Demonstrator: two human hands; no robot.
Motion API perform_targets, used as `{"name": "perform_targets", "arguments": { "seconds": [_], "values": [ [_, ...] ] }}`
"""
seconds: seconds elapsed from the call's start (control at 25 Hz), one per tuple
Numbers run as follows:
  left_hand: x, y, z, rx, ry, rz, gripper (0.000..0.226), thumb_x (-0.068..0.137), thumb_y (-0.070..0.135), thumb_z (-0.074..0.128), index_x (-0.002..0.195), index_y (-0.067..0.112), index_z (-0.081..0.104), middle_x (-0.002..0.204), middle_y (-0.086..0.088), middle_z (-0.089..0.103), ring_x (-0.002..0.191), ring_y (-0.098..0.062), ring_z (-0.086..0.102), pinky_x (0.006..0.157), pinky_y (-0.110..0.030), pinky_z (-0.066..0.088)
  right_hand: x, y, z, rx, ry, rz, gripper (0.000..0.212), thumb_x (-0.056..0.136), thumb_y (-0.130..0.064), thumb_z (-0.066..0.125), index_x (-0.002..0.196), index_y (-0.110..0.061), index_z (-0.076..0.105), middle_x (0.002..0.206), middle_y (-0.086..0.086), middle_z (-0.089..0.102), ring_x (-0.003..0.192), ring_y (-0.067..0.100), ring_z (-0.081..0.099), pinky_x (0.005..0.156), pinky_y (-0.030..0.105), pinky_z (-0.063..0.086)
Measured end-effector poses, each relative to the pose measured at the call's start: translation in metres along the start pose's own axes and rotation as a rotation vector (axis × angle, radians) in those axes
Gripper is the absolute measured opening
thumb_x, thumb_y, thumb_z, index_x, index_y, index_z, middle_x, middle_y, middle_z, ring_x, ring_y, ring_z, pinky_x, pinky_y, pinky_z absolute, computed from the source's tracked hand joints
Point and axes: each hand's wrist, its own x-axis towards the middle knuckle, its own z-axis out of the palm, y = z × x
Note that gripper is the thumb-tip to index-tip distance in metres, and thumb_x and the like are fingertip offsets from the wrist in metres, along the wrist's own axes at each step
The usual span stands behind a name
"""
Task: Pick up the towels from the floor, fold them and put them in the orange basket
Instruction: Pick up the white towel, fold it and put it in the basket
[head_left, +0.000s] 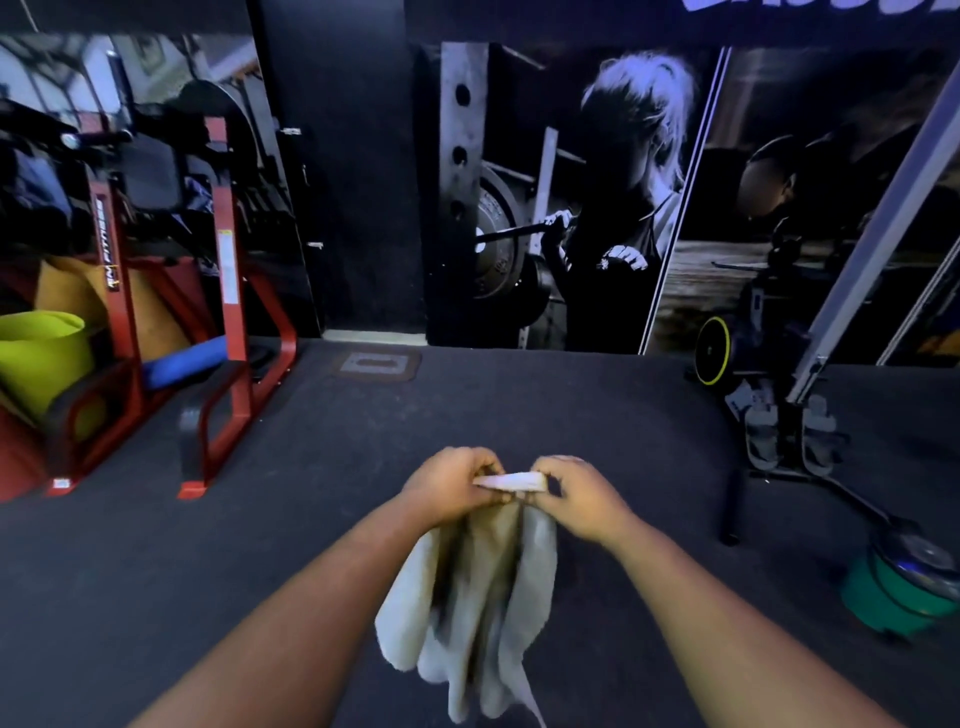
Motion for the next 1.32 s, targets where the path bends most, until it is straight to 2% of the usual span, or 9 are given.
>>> {"name": "perform_targets", "arguments": {
  "seconds": [0.12, 0.24, 0.36, 0.48, 0.68, 0.88, 1.08, 1.16, 1.32],
  "values": [
    [-0.017, -0.043, 0.005, 0.378, -0.096, -0.184, 0.020, 0.093, 0.043, 0.061, 0.102, 0.026, 0.067, 0.108, -0.003, 0.071, 0.103, -0.028, 0.067, 0.080, -0.037, 0.053, 0.006, 0.014, -0.015, 0.116, 0.172, 0.046, 0.014, 0.077, -0.020, 0.067, 0.074, -0.009, 0.059, 0.078, 0.003, 0.062, 0.076, 0.018, 0.059, 0.072, 0.040, 0.048],
    [-0.030, -0.075, 0.009, -0.020, 0.035, -0.354, 0.013, 0.095, 0.019, 0.059, 0.084, 0.023, 0.064, 0.097, -0.009, 0.072, 0.097, -0.032, 0.068, 0.079, -0.038, 0.052, 0.003, 0.031, -0.019, 0.330, 0.139, 0.157, 0.015, 0.071, -0.022, 0.063, 0.066, -0.012, 0.054, 0.068, -0.009, 0.055, 0.062, 0.005, 0.050, 0.059, 0.033, 0.039],
    [-0.022, -0.076, -0.008, -0.217, 0.296, -0.361, 0.021, 0.093, 0.004, 0.058, 0.076, 0.017, 0.058, 0.077, -0.004, 0.064, 0.082, -0.030, 0.065, 0.071, -0.040, 0.049, -0.003, 0.048, -0.028, 0.055, -0.118, 0.195, 0.020, 0.071, -0.036, 0.064, 0.072, -0.022, 0.049, 0.063, -0.011, 0.054, 0.059, 0.005, 0.050, 0.058, 0.037, 0.042],
    [-0.015, -0.074, -0.029, -0.047, 0.353, -0.341, 0.019, 0.088, 0.028, 0.070, 0.074, 0.028, 0.057, 0.079, 0.006, 0.066, 0.084, -0.023, 0.066, 0.068, -0.033, 0.046, -0.001, 0.065, -0.040, -0.176, -0.138, 0.270, 0.020, 0.080, -0.050, 0.069, 0.076, -0.036, 0.056, 0.071, -0.007, 0.064, 0.067, 0.010, 0.061, 0.064, 0.038, 0.051],
    [-0.021, -0.079, -0.040, 0.508, 0.080, -0.389, 0.047, 0.084, 0.072, 0.062, 0.092, 0.027, 0.069, 0.095, 0.004, 0.071, 0.093, -0.024, 0.068, 0.074, -0.034, 0.052, 0.004, 0.070, -0.058, 0.047, 0.265, 0.521, 0.029, 0.091, -0.029, 0.064, 0.072, -0.009, 0.055, 0.067, 0.001, 0.057, 0.071, 0.024, 0.057, 0.063, 0.039, 0.043],
    [-0.019, -0.086, -0.030, -0.155, 0.315, -0.515, 0.051, 0.093, 0.053, 0.065, 0.060, 0.017, 0.049, 0.058, 0.003, 0.056, 0.064, -0.022, 0.057, 0.061, -0.036, 0.043, -0.008, 0.068, -0.053, 0.475, 0.254, 0.642, 0.013, 0.085, -0.019, 0.076, 0.086, -0.011, 0.066, 0.079, 0.000, 0.065, 0.078, 0.022, 0.061, 0.067, 0.035, 0.044],
    [0.001, -0.014, -0.012, -0.334, 0.114, -0.133, 0.049, 0.082, 0.058, 0.073, 0.071, 0.012, 0.062, 0.063, 0.008, 0.053, 0.060, -0.008, 0.048, 0.058, -0.032, 0.039, 0.008, 0.018, -0.027, 0.562, -0.056, 0.251, 0.075, 0.070, -0.044, 0.091, 0.136, -0.042, 0.055, 0.127, -0.008, 0.067, 0.111, -0.002, 0.065, 0.099, 0.024, 0.052],
    [0.006, 0.009, -0.011, -0.461, 0.024, -0.046, 0.026, 0.084, 0.038, 0.082, 0.079, 0.015, 0.071, 0.068, 0.009, 0.061, 0.063, -0.005, 0.053, 0.060, -0.025, 0.042, 0.019, 0.004, -0.015, 0.280, -0.199, 0.212, 0.064, 0.062, -0.063, 0.088, 0.119, -0.051, 0.060, 0.120, -0.010, 0.070, 0.108, 0.006, 0.066, 0.097, 0.034, 0.054],
    [-0.001, 0.007, -0.015, -0.642, -0.009, -0.067, 0.024, 0.080, 0.021, 0.088, 0.094, 0.006, 0.075, 0.081, 0.002, 0.072, 0.074, -0.006, 0.063, 0.066, -0.022, 0.050, 0.020, -0.010, -0.016, -0.154, -0.262, 0.207, 0.035, 0.082, -0.056, 0.073, 0.081, -0.023, 0.063, 0.081, -0.005, 0.067, 0.077, 0.015, 0.062, 0.068, 0.036, 0.051]
  ]
}}
